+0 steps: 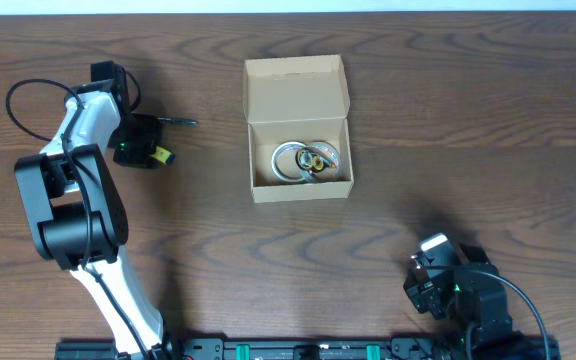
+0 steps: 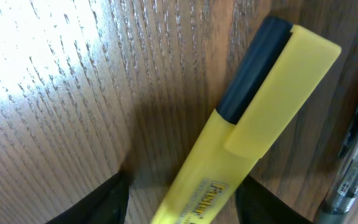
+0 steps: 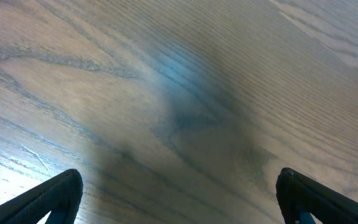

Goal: Pack container
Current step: 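Carry the yellow highlighter with the left gripper and drop it into box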

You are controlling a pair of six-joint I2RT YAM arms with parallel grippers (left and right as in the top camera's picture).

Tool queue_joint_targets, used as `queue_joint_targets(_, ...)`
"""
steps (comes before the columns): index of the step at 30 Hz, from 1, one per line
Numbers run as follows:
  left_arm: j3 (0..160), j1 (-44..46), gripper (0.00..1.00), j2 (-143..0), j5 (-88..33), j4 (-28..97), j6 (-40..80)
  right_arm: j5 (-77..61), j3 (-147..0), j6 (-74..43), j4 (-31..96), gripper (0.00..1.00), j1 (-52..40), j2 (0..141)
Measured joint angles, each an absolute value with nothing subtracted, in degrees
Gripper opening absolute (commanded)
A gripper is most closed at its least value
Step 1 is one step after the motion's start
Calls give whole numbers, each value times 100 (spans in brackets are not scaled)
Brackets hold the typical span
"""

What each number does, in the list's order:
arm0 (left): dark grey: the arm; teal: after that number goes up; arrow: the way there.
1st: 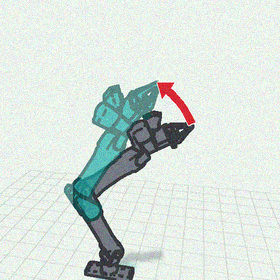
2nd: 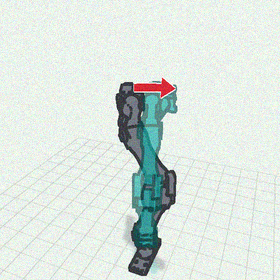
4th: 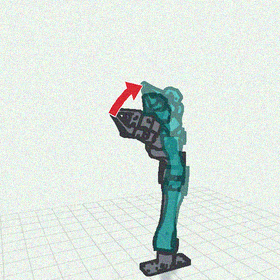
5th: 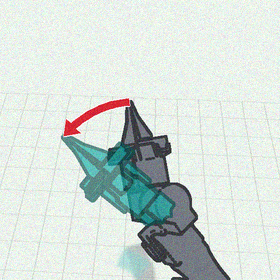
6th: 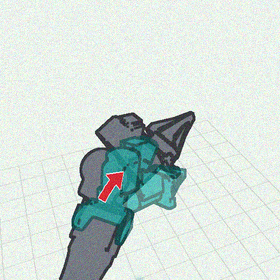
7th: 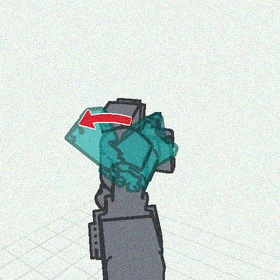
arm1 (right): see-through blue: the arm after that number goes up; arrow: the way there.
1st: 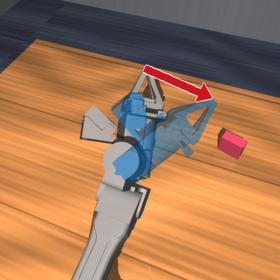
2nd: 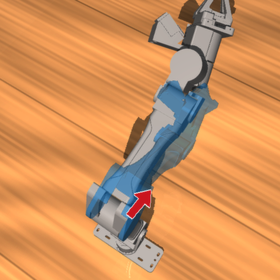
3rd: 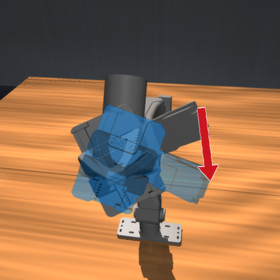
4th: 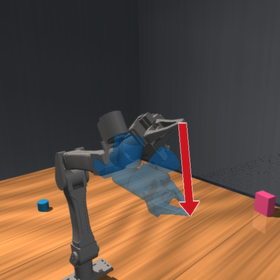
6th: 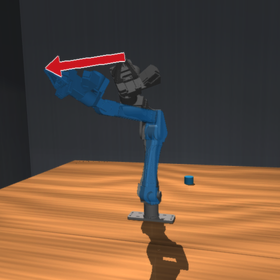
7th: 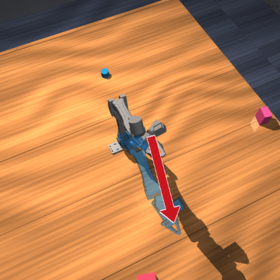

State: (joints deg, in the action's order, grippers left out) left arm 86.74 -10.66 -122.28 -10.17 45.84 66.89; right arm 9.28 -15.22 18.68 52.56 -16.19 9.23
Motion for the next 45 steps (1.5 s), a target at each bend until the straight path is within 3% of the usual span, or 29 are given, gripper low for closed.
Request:
queue_joint_targets(6,8674,-1044,29,-12239,-1017,4602,6613,928,-1522,1868,5256,99,-1619,923)
queue_joint_targets(10,8672,-1022,23,-12239,-1017,4598,6595,928,-1522,1868,5256,99,-1619,923)
queue_joint_targets(20,8670,-910,22,-12079,-895,4600,6595,928,-1522,1868,5256,99,-1619,923)
queue_joint_targets(27,8670,-569,22,-10906,-576,4552,6595,928,-1522,1868,5256,99,-1619,923)
queue_joint_targets(33,8860,333,22,-10414,-427,4473,6595,928,-1522,1868,5256,99,-1619,923)
queue_joint_targets(39,9426,1813,23,-10414,-266,4440,6667,928,-1522,1868,5256,99,-1619,923)
queue_joint_targets(45,9448,2593,23,-10460,-217,4460,7013,928,-1522,1868,5256,99,-1619,923)
